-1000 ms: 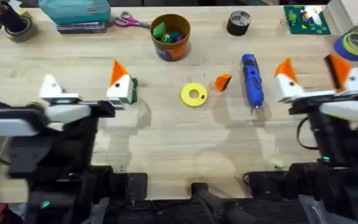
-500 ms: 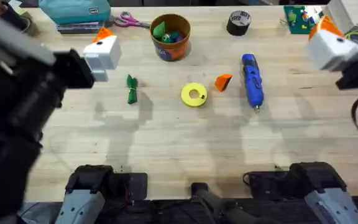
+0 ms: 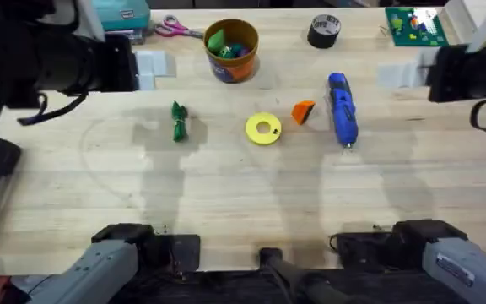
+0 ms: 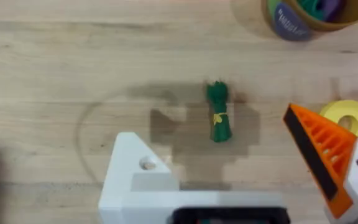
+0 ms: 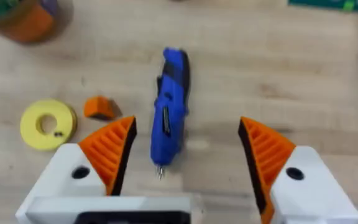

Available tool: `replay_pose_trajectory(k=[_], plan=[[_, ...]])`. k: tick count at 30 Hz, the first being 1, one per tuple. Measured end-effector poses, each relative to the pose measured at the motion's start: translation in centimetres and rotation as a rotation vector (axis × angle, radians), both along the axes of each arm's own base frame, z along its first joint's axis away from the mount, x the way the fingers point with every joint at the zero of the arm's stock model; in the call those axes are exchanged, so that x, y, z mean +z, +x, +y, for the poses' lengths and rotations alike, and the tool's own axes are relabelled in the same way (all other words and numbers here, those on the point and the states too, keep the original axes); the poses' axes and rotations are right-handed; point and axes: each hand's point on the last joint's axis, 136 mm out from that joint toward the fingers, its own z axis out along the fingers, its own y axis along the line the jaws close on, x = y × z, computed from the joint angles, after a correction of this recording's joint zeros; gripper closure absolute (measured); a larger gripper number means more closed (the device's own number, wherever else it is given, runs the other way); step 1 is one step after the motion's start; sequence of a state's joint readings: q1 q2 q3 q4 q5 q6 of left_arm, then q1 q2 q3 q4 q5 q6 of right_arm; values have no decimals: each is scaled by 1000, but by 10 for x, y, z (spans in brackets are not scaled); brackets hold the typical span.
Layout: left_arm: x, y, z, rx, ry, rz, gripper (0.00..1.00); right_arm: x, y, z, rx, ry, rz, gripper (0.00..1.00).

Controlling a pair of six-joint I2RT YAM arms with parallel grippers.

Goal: Pick up the gripper from the table and insert it into the empty holder that is missing its gripper. Then pick up a screw, insert it into the mounting hole, and use the screwdriver to tighten it. Finally, clean up the table by picking up the vegetable and placing it into the bucket.

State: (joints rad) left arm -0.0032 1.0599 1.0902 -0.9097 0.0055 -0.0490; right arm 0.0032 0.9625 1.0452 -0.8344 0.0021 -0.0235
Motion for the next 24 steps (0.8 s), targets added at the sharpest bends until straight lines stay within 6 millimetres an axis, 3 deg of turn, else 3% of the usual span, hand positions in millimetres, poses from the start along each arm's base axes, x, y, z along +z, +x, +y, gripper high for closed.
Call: replay_pose_trajectory(k=[8,15,20,24], plan=[[-36,2,0,0,1,163,15,-47,-6,0,2,-2,244,5],[-46,3,-2,-3,-2,203,15,-46,-6,0,3,-3,243,5],[-63,0,-27,-22,-29,283,15,-46,-4,0,3,-3,236,4],[-91,0,-45,-4,-54,392,15,-45,-4,0,3,-3,234,4]])
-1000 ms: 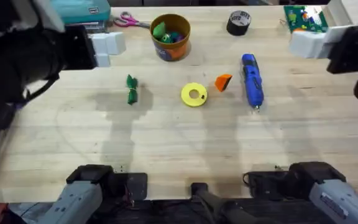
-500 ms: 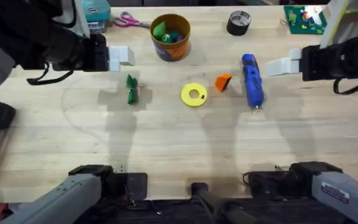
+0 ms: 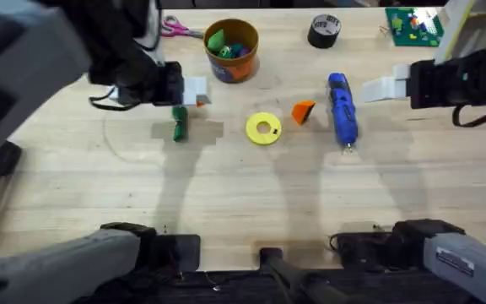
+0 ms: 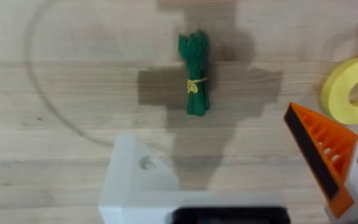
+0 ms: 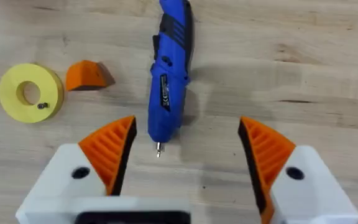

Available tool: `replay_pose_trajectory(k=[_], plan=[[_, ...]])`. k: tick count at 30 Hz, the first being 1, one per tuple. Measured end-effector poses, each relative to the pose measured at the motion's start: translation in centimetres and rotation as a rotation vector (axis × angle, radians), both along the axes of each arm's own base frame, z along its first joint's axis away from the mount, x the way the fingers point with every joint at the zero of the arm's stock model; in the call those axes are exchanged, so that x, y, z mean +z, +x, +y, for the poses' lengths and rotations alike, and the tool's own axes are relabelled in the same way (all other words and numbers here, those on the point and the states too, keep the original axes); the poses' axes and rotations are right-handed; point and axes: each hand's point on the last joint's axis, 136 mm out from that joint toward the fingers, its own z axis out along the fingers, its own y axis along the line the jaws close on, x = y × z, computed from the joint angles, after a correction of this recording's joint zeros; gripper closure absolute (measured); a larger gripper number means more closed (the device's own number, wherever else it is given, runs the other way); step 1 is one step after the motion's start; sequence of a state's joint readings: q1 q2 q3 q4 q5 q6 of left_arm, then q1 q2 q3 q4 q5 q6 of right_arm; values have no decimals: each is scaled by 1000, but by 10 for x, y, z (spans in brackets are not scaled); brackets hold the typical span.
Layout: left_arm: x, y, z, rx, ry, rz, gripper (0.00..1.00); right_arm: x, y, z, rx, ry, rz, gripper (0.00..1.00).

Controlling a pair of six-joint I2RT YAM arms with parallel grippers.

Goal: Pick up the gripper from the table and insert it into the empty holder that is missing its gripper. Then pick up a screw, insert it into the mounting hole, and use the screwdriver to tighten it. Finally, clean up the table by picking up the vegetable and placing it into the bucket.

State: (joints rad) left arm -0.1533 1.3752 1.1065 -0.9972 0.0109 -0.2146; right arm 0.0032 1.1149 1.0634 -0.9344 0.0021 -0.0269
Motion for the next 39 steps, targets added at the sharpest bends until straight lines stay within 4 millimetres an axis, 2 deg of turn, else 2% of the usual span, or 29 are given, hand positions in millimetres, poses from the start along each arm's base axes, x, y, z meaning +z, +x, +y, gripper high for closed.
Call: replay_pose_trajectory(k=[4,9,10,12,14,16,21,22,33,37,39], plan=[[-34,-4,4,54,10,138,15,0,0,0,0,0,0,4],[-68,-7,20,121,22,269,16,0,0,0,0,0,0,4],[-84,-4,29,145,21,305,15,0,0,0,0,0,0,5],[-97,0,31,133,8,326,12,0,0,0,0,0,0,4],[-100,0,30,125,0,332,38,0,0,0,0,0,0,5],[-100,1,30,119,-4,328,159,0,0,0,0,0,0,4],[-99,3,28,115,-20,324,919,0,0,0,0,0,0,4],[-99,3,28,110,-19,322,977,0,0,0,0,0,0,5],[-97,9,29,112,-21,296,989,0,0,0,0,0,0,5],[-80,11,27,110,-37,244,989,0,0,0,0,0,0,4],[-63,10,26,106,-51,201,989,0,0,0,0,0,0,4]])
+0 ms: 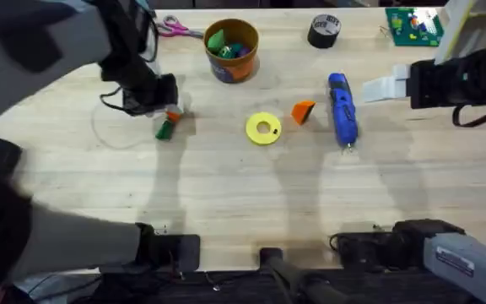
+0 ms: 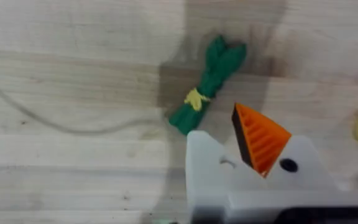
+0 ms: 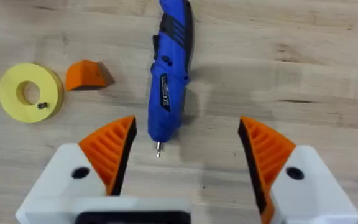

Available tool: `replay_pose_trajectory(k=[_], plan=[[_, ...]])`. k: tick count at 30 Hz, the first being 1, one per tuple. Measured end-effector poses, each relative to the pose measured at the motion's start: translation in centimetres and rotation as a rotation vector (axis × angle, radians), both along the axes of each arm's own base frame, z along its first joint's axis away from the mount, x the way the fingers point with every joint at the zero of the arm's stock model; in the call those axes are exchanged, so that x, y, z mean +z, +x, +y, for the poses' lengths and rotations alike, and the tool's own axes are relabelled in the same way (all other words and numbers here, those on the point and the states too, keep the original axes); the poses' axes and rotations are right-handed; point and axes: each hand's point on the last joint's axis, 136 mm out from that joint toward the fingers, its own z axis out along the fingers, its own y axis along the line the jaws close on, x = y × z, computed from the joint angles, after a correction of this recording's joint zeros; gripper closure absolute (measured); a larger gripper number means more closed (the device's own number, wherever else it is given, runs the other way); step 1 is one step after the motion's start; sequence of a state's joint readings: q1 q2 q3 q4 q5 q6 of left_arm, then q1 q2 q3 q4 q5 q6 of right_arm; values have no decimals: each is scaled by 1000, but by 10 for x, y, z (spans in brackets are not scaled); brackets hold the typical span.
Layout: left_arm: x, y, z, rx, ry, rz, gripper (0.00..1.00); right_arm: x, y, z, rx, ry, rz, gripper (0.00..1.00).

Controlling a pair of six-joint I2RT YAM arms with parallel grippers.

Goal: Pick up the gripper from the table and insert it into the empty holder that is missing its gripper. Then pick up a screw, insert it into the mounting hole, and use the screwdriver to tighten it. Finally, clean up the table by picking up the vegetable and placing it into the bucket.

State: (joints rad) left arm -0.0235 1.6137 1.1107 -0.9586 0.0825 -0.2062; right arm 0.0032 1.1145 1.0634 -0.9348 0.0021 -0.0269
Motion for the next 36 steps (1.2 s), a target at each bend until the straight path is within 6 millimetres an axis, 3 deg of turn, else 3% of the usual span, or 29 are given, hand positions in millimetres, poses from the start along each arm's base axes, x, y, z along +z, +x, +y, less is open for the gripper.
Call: replay_pose_trajectory(k=[12,17,24,32,33,36], plan=[[124,-30,-1,-3,-16,-389,989,-3,-6,0,0,0,30,4],[165,-47,0,-27,-10,-561,989,-4,-7,0,0,0,33,4],[192,-63,0,-76,12,-682,989,-4,-7,0,0,0,33,4],[193,-64,0,-90,19,-688,988,-4,-7,0,0,0,33,4],[193,-64,0,-93,21,-689,955,-4,-7,0,0,0,34,4],[193,-64,0,-96,23,-689,498,-4,-7,0,0,0,34,4]])
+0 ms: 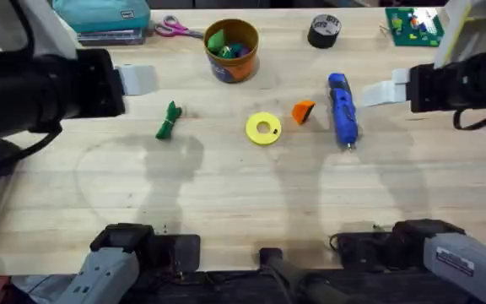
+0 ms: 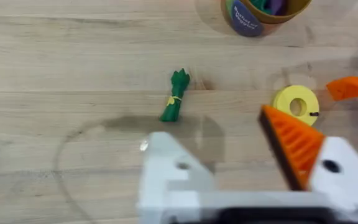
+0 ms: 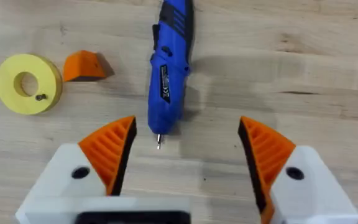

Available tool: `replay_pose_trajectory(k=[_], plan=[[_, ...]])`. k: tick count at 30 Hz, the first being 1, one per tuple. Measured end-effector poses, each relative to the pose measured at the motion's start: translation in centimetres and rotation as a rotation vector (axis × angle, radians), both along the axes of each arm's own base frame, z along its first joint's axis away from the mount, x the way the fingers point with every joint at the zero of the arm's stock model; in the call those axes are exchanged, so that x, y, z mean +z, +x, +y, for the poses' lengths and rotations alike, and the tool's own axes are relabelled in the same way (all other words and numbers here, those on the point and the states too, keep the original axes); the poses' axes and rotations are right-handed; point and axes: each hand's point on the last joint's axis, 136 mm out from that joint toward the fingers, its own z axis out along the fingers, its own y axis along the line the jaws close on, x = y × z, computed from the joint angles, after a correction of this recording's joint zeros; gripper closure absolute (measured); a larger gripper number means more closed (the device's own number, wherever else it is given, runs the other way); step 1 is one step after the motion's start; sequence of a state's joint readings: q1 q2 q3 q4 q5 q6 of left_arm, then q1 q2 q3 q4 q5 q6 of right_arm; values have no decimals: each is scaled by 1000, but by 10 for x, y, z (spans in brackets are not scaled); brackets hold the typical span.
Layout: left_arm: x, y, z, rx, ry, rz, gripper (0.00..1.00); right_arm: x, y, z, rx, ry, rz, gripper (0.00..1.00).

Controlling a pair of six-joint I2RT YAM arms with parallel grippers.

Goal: Pick up the gripper from the table and insert it into the empty holder that is missing its gripper. Then pick up a screw, insert it into the mounting hole, and use the screwdriver to tighten it. Finally, clean up the table by picking up the vegetable and placing it into the bucket.

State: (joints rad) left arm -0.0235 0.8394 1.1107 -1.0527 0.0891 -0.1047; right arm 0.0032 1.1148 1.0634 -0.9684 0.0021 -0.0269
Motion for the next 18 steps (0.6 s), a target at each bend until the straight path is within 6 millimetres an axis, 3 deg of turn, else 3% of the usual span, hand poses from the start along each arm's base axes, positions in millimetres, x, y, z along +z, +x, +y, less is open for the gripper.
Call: replay_pose_trajectory(k=[3,4,18], plan=[[0,0,0,1,-2,0,60,0,0,0,0,0,0,5],[0,0,0,0,0,0,25,0,0,0,0,0,0,5],[8,8,0,-118,129,-65,16,0,0,0,0,0,0,4]])
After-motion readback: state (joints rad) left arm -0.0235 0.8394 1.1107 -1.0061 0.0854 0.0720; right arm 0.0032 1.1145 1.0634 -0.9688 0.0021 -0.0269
